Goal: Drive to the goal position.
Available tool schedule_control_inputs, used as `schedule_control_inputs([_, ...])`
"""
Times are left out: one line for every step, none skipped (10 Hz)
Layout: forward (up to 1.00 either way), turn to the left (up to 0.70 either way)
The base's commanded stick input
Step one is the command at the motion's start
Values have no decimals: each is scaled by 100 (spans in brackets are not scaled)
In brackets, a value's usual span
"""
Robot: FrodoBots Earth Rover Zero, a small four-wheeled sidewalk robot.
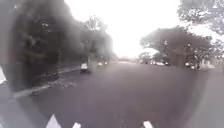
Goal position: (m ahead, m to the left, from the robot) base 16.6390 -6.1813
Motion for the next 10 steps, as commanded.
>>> schedule_control_inputs([70, 0])
schedule_control_inputs([70, 0])
schedule_control_inputs([70, 0])
schedule_control_inputs([70, 0])
schedule_control_inputs([70, 0])
schedule_control_inputs([70, 0])
schedule_control_inputs([70, 0])
schedule_control_inputs([70, 0])
schedule_control_inputs([70, 0])
schedule_control_inputs([70, 0])
